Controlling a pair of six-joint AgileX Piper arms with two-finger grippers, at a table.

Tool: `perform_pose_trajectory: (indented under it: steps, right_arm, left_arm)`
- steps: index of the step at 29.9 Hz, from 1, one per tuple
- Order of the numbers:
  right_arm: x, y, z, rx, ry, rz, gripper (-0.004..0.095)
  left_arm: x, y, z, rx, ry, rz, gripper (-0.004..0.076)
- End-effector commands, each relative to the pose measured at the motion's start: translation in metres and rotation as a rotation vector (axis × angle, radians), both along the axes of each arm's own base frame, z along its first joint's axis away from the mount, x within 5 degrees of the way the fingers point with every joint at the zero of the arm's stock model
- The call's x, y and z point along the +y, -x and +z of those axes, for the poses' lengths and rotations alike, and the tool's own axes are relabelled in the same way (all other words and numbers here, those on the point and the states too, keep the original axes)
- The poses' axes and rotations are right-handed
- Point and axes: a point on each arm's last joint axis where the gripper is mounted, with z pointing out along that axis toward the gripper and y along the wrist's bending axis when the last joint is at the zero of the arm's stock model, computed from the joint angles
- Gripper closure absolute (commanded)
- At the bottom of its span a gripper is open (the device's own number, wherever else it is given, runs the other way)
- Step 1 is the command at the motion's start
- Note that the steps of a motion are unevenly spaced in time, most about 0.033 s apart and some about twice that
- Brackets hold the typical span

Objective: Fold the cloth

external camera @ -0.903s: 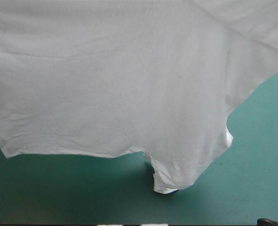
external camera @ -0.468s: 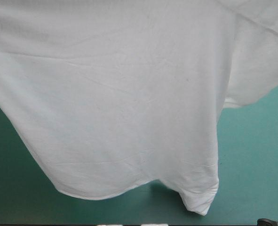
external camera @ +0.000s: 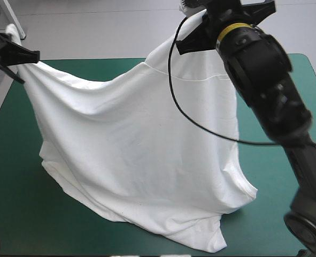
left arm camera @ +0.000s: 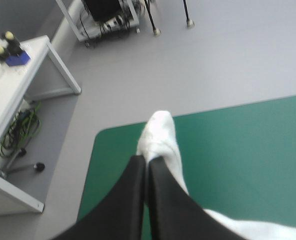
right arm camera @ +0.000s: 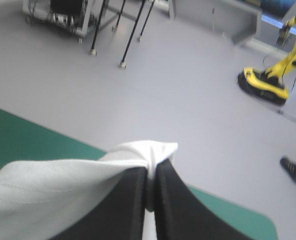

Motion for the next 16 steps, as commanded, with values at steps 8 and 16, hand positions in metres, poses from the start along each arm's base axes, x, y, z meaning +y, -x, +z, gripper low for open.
perform_pose_trajectory:
  steps: [8,16]
  right_arm:
    - [-0.039,-0.187,-0.116,0.153,-0.178,-0.071,0.0927]
    - [-0.024,-0.252,-0.205,0.222,-0.147,-0.065,0.0927]
  left_arm:
    - [-0.01,-0.122,-0.079,-0.004,0.033,-0.058,0.0733]
    - [-0.014,-0.204,-0.169,0.046,0.063,-0.067,0.0733]
